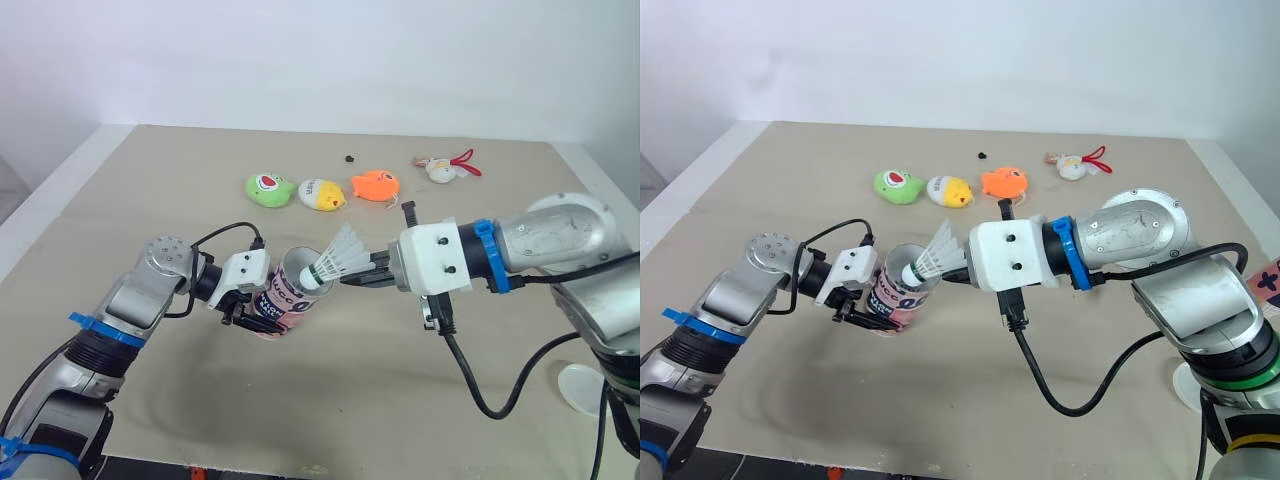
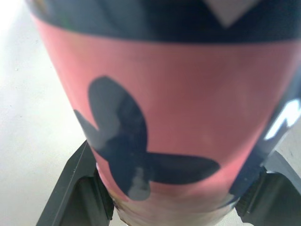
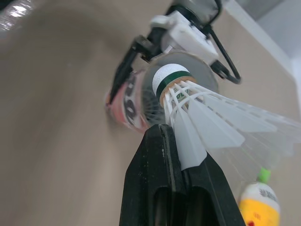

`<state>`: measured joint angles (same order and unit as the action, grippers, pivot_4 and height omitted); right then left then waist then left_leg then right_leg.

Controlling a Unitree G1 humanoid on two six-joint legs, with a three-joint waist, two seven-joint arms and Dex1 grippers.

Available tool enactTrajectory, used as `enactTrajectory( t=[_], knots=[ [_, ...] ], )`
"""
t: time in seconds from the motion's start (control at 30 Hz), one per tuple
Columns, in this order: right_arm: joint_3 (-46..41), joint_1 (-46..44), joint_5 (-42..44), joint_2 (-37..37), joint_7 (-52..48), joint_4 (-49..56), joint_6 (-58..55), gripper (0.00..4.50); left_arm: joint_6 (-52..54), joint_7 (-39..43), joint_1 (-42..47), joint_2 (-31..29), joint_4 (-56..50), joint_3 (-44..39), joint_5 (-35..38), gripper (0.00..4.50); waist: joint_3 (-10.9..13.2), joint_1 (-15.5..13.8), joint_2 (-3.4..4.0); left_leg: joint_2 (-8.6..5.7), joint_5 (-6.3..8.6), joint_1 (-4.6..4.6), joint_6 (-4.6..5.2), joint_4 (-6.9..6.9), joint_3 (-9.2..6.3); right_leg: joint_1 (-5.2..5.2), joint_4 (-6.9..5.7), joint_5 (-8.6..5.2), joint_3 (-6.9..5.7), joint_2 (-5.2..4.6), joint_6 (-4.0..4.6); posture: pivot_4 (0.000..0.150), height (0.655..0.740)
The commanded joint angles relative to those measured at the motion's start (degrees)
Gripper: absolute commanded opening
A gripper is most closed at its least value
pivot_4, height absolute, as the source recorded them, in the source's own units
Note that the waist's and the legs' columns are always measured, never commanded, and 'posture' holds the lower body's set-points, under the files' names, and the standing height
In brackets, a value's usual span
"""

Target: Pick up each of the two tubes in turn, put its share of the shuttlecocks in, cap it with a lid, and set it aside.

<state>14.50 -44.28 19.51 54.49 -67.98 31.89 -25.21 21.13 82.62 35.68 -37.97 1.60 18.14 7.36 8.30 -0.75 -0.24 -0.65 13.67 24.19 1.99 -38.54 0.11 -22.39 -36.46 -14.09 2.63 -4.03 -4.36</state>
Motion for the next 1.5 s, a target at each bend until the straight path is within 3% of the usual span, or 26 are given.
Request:
enactTrajectory(
  t=[0.03, 0.3, 0.4, 0.5, 0.6, 0.87, 1.1, 1.5],
  knots=[
    [2.6, -2.8, -4.2, -1.7, -1.5, -2.8, 3.7, 0.05, -0.1, 0.1, -0.4, 0.9, 0.5, 2.7, -0.5, 2.58, 0.0, 0.0, 0.0, 0.0, 0.0, -0.01, 0.0, 0.0, 0.01, -0.01, -0.01, 0.01, 0.0, 0.0, 0.01, 0.15, 0.74],
    [6.7, -6.8, -10.0, -6.9, -4.5, -10.2, 9.7, 0.05, -0.1, 0.2, -0.2, 1.1, 0.7, 2.6, -0.6, 2.58, 0.0, 0.0, 0.0, -0.02, -0.06, -0.02, -0.06, 0.0, -0.02, -0.01, -0.08, 0.02, -0.02, 0.02, 0.01, 0.15, 0.74],
    [6.2, -8.3, -8.2, -8.9, -6.1, -11.2, 8.9, 0.98, -0.1, 0.3, -0.1, 1.1, 0.7, 2.5, -0.7, 2.58, 0.0, 0.0, 0.01, -0.02, -0.06, -0.03, -0.07, 0.0, -0.03, -0.04, -0.19, 0.01, -0.02, 0.03, 0.02, 0.15, 0.74],
    [4.2, -9.4, -4.6, -10.1, -7.2, -11.3, 5.6, 2.43, -0.2, 0.3, 0.1, 1.3, 1.0, 2.6, -0.7, 2.58, 0.0, 0.0, 0.0, -0.06, -0.08, -0.03, -0.1, -0.01, -0.1, -0.04, -0.3, 0.01, -0.03, 0.02, 0.03, 0.15, 0.74],
    [-0.3, -10.2, 4.9, -9.9, -8.6, -8.9, -3.2, 3.69, -0.6, 0.4, 0.2, 1.6, 1.4, 2.5, -0.8, 2.58, 0.0, 0.0, 0.0, -0.08, -0.08, -0.03, -0.1, -0.01, -0.17, -0.03, -0.34, 0.01, -0.05, 0.01, 0.03, 0.15, 0.74],
    [-8.8, -6.4, 13.5, -11.7, -1.3, -10.1, -12.7, 3.69, -3.2, 1.9, 1.2, 2.8, 4.2, 2.9, -0.9, 2.58, 0.0, 0.0, 0.0, -0.18, -0.15, -0.05, -0.08, -0.01, -0.32, 0.0, -0.42, -0.02, -0.24, -0.17, 0.09, 0.15, 0.74],
    [-17.8, 0.8, 13.1, -18.5, 14.7, -13.1, -12.6, 3.69, -5.1, 3.4, 4.9, 4.3, 8.0, 3.6, -1.5, 2.58, 0.0, -0.1, -0.02, -0.38, -0.26, 0.01, -0.03, 0.0, -0.34, -0.02, -0.48, 0.01, -0.29, -0.34, 0.04, 0.15, 0.74],
    [-26.6, 9.7, 16.0, -18.9, 26.5, -7.9, -13.7, 3.69, -3.5, 1.2, 2.0, 5.1, 3.4, 1.6, 0.9, 2.58, 0.0, -0.1, -0.03, -0.44, -0.26, 0.06, -0.03, 0.08, -0.43, -0.04, -0.49, -0.05, -0.29, -0.34, -0.03, 0.15, 0.74]
  ],
)
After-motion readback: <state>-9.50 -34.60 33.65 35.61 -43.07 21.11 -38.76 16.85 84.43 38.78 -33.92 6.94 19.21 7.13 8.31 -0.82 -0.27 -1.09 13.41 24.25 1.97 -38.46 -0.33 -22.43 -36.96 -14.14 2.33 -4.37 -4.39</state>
